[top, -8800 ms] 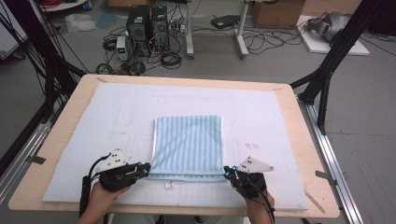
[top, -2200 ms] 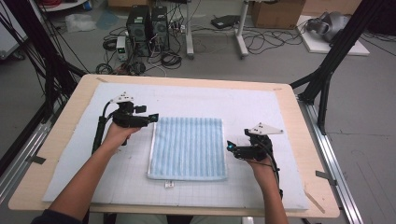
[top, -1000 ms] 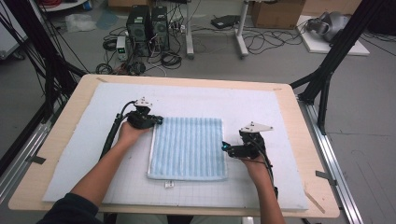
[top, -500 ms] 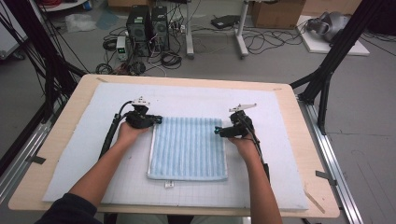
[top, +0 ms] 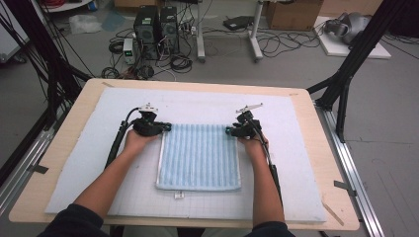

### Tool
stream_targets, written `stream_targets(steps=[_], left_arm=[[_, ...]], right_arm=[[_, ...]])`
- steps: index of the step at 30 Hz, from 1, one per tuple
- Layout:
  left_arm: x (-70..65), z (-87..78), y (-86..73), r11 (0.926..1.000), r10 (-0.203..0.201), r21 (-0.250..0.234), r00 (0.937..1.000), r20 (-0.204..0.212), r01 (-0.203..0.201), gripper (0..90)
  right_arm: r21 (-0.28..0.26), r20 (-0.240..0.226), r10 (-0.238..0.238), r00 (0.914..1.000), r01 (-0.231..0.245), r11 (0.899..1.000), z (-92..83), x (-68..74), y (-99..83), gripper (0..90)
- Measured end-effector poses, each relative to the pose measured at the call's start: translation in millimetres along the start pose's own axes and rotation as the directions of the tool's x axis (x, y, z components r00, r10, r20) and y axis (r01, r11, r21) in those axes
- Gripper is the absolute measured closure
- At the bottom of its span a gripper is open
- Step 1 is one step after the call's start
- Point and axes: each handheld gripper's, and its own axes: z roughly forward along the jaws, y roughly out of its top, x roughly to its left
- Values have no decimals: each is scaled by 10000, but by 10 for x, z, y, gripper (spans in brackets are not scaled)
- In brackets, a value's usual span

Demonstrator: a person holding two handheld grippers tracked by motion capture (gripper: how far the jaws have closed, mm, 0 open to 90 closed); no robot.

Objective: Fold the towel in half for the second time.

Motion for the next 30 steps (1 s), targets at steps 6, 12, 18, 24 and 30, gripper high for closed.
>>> stream_targets(steps=[6, 12, 18, 24, 30], left_arm=[[15, -11, 14, 9998, -8, -213, 9999, -144, 5, 865], [40, -22, 149, 9980, -57, -635, 9992, -396, 31, 867], [54, -14, 359, 9938, -16, -1109, 9984, -561, -47, 867], [22, -62, 345, 9914, 24, -1305, 9997, -241, -55, 867], [-46, -212, 253, 9878, 134, -1551, 9999, 71, -121, 866]], right_arm=[[65, 67, -515, 9987, 514, 9987, -2, 57, 29, 821], [-402, 458, -337, 9984, 356, 9986, -6, 36, 53, 828], [-1028, 884, 9, 9961, 82, 9947, -43, -20, 112, 828], [-1572, 649, 230, 9976, -125, 9875, -141, -41, 77, 826], [-1930, 524, -83, 9986, 183, 9810, -264, 39, 53, 826]])
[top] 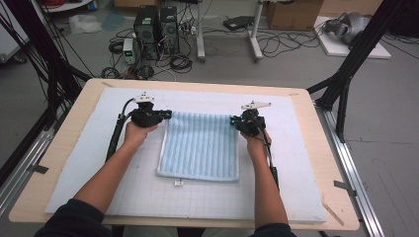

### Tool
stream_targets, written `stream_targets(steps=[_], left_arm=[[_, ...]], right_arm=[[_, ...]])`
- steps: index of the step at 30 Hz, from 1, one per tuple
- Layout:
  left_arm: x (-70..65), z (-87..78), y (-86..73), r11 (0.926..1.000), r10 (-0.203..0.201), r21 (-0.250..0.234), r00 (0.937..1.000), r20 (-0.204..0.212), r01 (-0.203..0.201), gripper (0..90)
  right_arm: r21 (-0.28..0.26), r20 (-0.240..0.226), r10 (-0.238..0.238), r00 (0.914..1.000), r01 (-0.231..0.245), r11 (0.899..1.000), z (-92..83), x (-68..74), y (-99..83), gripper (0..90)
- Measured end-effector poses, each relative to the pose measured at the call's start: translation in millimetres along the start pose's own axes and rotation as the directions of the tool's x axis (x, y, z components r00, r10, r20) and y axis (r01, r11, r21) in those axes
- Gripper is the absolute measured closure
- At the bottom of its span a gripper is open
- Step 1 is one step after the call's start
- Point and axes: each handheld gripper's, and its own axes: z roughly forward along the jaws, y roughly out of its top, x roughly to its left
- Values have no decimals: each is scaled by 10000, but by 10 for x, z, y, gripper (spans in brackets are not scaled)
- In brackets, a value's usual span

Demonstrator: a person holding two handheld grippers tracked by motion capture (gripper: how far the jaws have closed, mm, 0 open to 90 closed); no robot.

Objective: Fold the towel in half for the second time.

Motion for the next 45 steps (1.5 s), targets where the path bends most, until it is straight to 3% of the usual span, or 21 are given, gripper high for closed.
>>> stream_targets(steps=[7, 14, 16, 21, 29, 37, 45], left_arm=[[-95, -148, -140, 9992, -44, -399, 9995, 299, 56, 866], [-266, -357, -229, 9964, 284, -820, 9970, 721, -225, 866], [-293, -379, -247, 9960, 378, -838, 9964, 754, -315, 866], [-400, -489, -362, 9943, 499, -985, 9946, 907, -409, 866], [-563, -609, -509, 9930, 794, -951, 9921, 976, -701, 866], [-653, -719, -655, 9941, 781, -842, 9897, 1200, -682, 865], [-743, -834, -788, 9954, 758, -698, 9855, 1520, -658, 863]], right_arm=[[-386, -229, -597, 9980, 588, 9975, -202, 154, -87, 826], [-774, -450, -760, 9961, 724, 9944, -393, 272, -193, 826], [-532, -574, -717, 9958, 687, 9962, -431, 302, -218, 824], [-801, -590, -847, 9947, 798, 9936, -529, 374, -305, 824], [-727, -627, -804, 9948, 758, 9945, -654, 511, -482, 823], [-787, -686, -816, 9943, 761, 9940, -785, 652, -631, 822], [-623, -738, -1098, 9912, 1053, 9925, -934, 829, -783, 820]])
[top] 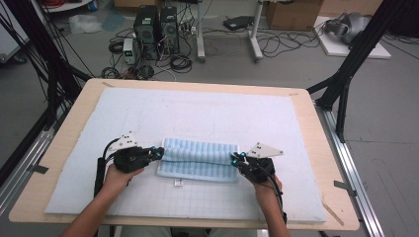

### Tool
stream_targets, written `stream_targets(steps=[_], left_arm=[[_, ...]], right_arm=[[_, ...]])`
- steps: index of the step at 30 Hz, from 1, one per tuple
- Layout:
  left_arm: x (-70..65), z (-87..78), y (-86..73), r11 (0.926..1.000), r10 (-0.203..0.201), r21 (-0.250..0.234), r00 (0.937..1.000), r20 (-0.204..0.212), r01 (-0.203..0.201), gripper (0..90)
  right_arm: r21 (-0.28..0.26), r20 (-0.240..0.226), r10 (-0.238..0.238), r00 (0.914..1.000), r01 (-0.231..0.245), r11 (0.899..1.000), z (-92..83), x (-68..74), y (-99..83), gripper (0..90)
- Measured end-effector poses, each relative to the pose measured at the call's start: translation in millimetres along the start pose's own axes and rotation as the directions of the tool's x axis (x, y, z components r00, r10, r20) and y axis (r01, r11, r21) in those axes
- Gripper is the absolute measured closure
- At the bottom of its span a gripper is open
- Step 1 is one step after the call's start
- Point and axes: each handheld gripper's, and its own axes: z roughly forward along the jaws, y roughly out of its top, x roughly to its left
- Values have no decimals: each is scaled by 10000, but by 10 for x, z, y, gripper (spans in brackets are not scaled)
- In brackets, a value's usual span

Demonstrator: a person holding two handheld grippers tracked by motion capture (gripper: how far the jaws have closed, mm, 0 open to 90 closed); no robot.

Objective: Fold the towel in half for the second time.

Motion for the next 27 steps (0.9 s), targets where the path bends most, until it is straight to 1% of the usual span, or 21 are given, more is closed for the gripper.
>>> stream_targets(steps=[1, 3, 6, 7, 10, 11, 12, 13, 14, 15, 16, 17, 18, 19, 20, 21, 22, 23, 24, 26, 27], left_arm=[[0, 0, 0, 10000, 0, 0, 10000, 0, 0, 863], [-26, -21, -29, 10000, -11, 79, 10000, 39, 10, 863], [-49, -35, -49, 9999, -72, 108, 10000, 67, 71, 863], [-76, -50, -69, 9997, -23, 242, 10000, 84, 21, 863], [-89, -55, -89, 9994, -53, 347, 9999, 132, 48, 849], [-89, -52, -97, 9992, -165, 361, 9998, 125, 161, 805], [-75, -49, -93, 9974, -641, 347, 9979, 61, 638, 733], [-63, -54, -83, 9955, -921, 233, 9957, -24, 922, 644], [-63, -54, -83, 9955, -921, 233, 9957, -24, 922, 566], [-50, -64, -67, 9934, -1143, 84, 9934, -108, 1144, 566], [-43, -89, -23, 9919, -1266, -135, 9917, -224, 1263, 507], [-46, -101, 10, 9932, -1140, -267, 9931, -256, 1133, 506], [-46, -101, 10, 9932, -1140, -267, 9931, -256, 1133, 512], [-52, -102, 32, 9941, -1048, -286, 9943, -210, 1042, 524], [-61, -89, 44, 9951, -962, -246, 9952, -150, 958, 524], [-68, -64, 45, 9965, -829, -112, 9965, -112, 827, 555], [-80, -29, 34, 9966, -815, 88, 9966, -101, 816, 555], [-102, 46, -3, 9957, -614, 694, 9980, -128, 621, 590], [-102, 46, -3, 9957, -614, 694, 9980, -128, 621, 603], [-121, 103, -39, 9915, -476, 1208, 9988, -142, 489, 609], [-129, 118, -53, 9889, -437, 1408, 9987, -246, 468, 615]], right_arm=[[0, 0, 0, 10000, 0, 10000, 0, 0, 0, 820], [-49, 10, -138, 9999, 138, 9999, -45, 52, -25, 820], [-48, -34, -219, 9998, 219, 9997, -73, 86, -32, 820], [-56, -115, -215, 9997, 214, 9998, -100, 116, -35, 820], [32, -172, -253, 9995, 253, 9997, -104, 125, -52, 819], [90, -175, -246, 9995, 248, 9997, -99, 121, -63, 815], [171, -206, -161, 9997, 165, 9997, -94, 118, -73, 804], [168, -250, -145, 9996, 150, 9997, -89, 105, -80, 771], [168, -250, -145, 9996, 150, 9997, -89, 105, -80, 771], [160, -407, -53, 9992, 59, 9999, -91, 98, -82, 696], [-316, -516, 208, 9985, -224, 9993, -148, 73, -62, 617], [-617, -528, 330, 9981, -363, 9974, -185, 61, -42, 593], [-617, -528, 330, 9981, -363, 9974, -185, 61, -42, 593], [-1322, -596, 743, 9955, -817, 9879, -286, 29, 35, 585], [-1322, -596, 743, 9955, -817, 9879, -286, 29, 35, 585], [-1282, -519, 600, 9968, -662, 9895, -279, 31, 72, 589], [-1282, -519, 600, 9968, -662, 9895, -279, 31, 72, 589], [-801, -533, 470, 9975, -512, 9955, -185, 61, 51, 595], [-801, -533, 470, 9975, -512, 9955, -185, 61, 51, 595], [-182, -638, 371, 9973, -383, 9991, -53, 93, 6, 603], [40, -715, 375, 9967, -373, 9993, 2, 104, -22, 604]])
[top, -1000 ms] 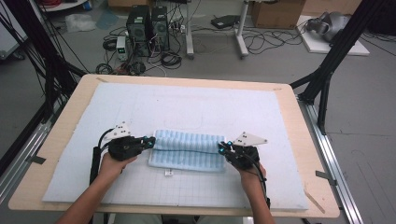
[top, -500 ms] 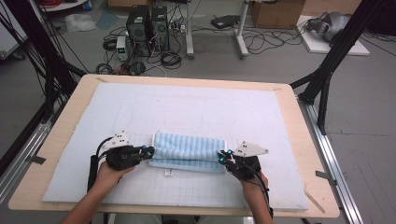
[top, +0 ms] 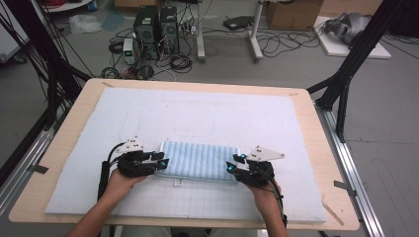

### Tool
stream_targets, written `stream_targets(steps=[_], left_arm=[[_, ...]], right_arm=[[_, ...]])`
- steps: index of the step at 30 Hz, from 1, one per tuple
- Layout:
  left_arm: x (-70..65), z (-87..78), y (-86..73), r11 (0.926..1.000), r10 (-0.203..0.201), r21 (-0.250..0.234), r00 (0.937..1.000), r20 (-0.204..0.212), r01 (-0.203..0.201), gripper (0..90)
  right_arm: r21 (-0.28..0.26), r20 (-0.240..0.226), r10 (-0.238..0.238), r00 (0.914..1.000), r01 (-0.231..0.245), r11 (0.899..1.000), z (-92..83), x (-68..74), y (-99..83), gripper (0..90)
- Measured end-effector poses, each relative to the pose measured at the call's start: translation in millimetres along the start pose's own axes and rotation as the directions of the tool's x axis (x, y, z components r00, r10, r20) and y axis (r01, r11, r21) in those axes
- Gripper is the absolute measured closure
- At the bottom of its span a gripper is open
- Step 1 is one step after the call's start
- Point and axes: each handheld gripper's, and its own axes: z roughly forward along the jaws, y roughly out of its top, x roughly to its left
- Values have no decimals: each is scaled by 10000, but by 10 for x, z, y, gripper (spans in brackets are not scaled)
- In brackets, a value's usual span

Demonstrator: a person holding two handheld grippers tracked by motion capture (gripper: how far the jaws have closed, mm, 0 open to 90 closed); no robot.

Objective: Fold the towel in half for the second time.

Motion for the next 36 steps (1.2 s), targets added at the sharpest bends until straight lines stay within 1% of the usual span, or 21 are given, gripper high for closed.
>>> stream_targets(steps=[1, 2, 3, 7, 9, 12, 15, 16, 17, 18, 19, 20, 22, 23, 24, 27, 28, 29, 31, 34, 36], left_arm=[[0, 9, -10, 9999, 11, 155, 10000, -47, -11, 622], [1, 16, -34, 9990, -45, 447, 9999, -152, 52, 627], [1, 16, -34, 9990, -45, 447, 9999, -152, 52, 632], [-24, 24, -77, 9976, -72, 684, 9998, -208, 86, 641], [-44, 25, -87, 9975, 34, 713, 9996, -278, -14, 645], [-59, 19, -99, 9974, -62, 710, 9996, -273, 81, 655], [-63, -12, -80, 9964, -53, 849, 9998, -196, 69, 655], [-31, -32, -37, 9977, -212, 637, 9997, -126, 220, 637], [-6, -40, -14, 9987, -300, 417, 9994, -167, 307, 621], [-6, -40, -14, 9987, -300, 417, 9994, -167, 307, 608], [20, -45, 7, 9992, -348, 199, 9991, -262, 353, 603], [67, -58, 34, 9994, -327, -81, 9988, -351, 325, 602], [102, -82, 41, 9986, -391, -384, 9983, -425, 375, 600], [102, -82, 41, 9986, -391, -384, 9983, -425, 375, 594], [138, -120, 48, 9965, -406, -759, 9976, -560, 363, 591], [201, -187, 64, 9915, -527, -1224, 9957, -767, 431, 589], [201, -187, 64, 9915, -527, -1224, 9957, -767, 431, 586], [224, -209, 67, 9905, -542, -1305, 9952, -817, 433, 585], [254, -240, 71, 9886, -550, -1446, 9941, -930, 412, 585], [306, -299, 81, 9844, -474, -1736, 9930, -1082, 280, 573], [332, -321, 86, 9822, -509, -1851, 9940, -964, 323, 561]], right_arm=[[251, -50, 19, 10000, -18, 9997, 49, 9, -27, 604], [714, -115, -79, 9999, 88, 9974, 123, 14, -77, 604], [863, -112, -172, 9998, 181, 9961, 146, 15, -98, 604], [1138, -146, -261, 9996, 276, 9931, 146, 8, -141, 600], [1188, -135, -499, 9987, 511, 9916, 136, 3, -158, 599], [1325, -102, -645, 9979, 653, 9890, 117, 1, -162, 594], [1365, -142, -483, 9987, 498, 9894, 90, -33, -145, 549], [877, -243, -1, 9997, 22, 9961, 24, -76, -118, 517], [445, -186, 268, 9995, -260, 9987, -15, -106, -102, 506], [445, -186, 268, 9995, -260, 9987, -15, -106, -102, 506], [-268, 150, 764, 9970, -760, 9967, -69, -173, -67, 493], [-346, 321, 874, 9957, -863, 9957, -75, -193, -56, 500], [-362, 760, 873, 9933, -848, 9957, -48, -254, -38, 534], [-388, 750, 933, 9928, -905, 9951, -25, -272, -34, 564], [-308, 780, 863, 9932, -841, 9960, 6, -289, -26, 590], [125, 749, 597, 9954, -608, 9981, 132, -320, 4, 653], [125, 749, 597, 9954, -608, 9981, 132, -320, 4, 653], [403, 822, 549, 9951, -584, 9975, 231, -349, 13, 653], [808, 1223, 431, 9916, -532, 9953, 305, -371, 6, 648], [691, 1595, 487, 9860, -603, 9958, 292, -410, 17, 620], [487, 1695, 508, 9842, -598, 9970, 220, -417, 49, 593]])
